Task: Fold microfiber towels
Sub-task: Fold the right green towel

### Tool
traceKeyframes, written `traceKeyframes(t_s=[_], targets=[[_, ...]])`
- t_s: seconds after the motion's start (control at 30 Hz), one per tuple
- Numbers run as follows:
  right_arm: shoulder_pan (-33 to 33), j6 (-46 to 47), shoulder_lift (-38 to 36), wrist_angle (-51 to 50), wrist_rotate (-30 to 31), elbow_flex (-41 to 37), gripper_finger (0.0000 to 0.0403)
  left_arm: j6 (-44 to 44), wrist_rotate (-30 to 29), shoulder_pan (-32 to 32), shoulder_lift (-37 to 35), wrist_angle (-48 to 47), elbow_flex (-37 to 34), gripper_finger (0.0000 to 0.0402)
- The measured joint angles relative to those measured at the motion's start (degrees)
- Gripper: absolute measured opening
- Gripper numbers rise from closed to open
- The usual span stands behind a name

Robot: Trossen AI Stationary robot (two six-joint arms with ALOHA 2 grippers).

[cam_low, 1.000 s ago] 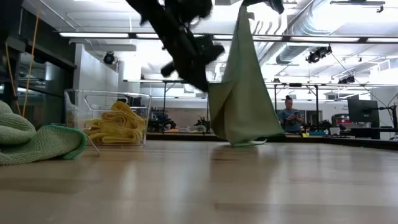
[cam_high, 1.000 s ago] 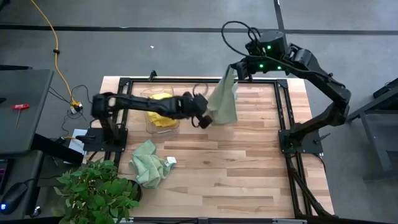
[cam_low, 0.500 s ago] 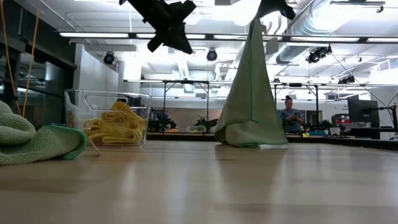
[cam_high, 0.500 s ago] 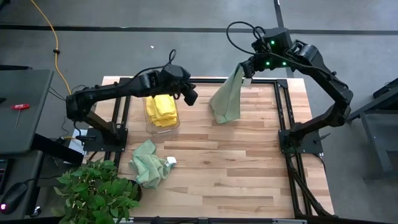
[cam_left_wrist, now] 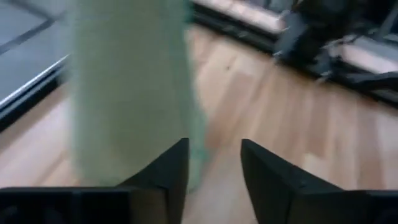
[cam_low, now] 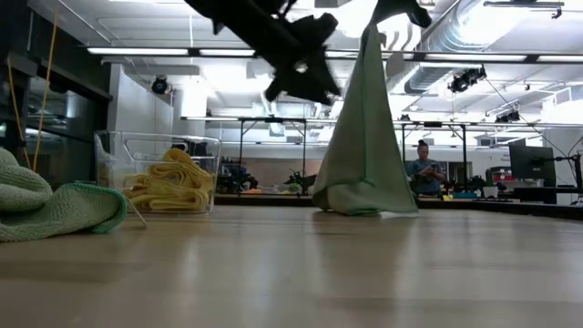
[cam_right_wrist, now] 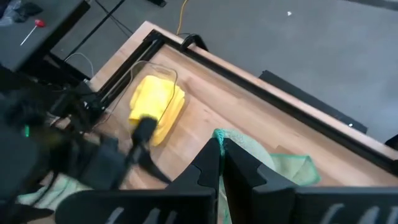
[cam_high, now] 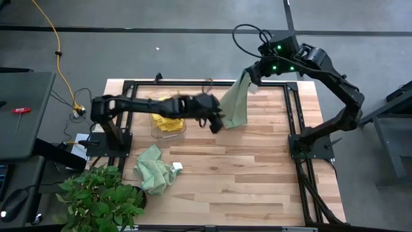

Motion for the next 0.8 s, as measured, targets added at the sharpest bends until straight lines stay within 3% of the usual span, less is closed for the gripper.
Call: traceKeyframes(t_s=[0.13, 0.27, 0.57, 0.7, 0.8], targets=[[2.38, 2.76, 1.08, 1.10, 2.93, 0.00, 0.0000, -0.38, -4.15, -4.29, 4.59, 6.52, 0.01, 0.0182], [5.32, 5.88, 2.83, 5.21, 5.05, -0.02, 0.0000, -1.33, -10.05, -7.00, 6.75, 5.53, -0.01, 0.0207], [10.97, 16.79, 9.05, 16.77, 5.10, -0.04, 0.0000, -3.49, -34.64, -11.40, 6.64, -1.90, -0.01, 0.0211], [12.04, 20.72, 11.64, 24.10, 4.72, -0.07, 0.0000, -4.55, -39.02, -12.93, 6.54, -8.37, -0.01, 0.0212], [12.12, 22.79, 12.84, 28.48, 4.89, -0.07, 0.0000, -10.45, -41.64, -13.63, 5.48, -14.82, 0.00, 0.0212]])
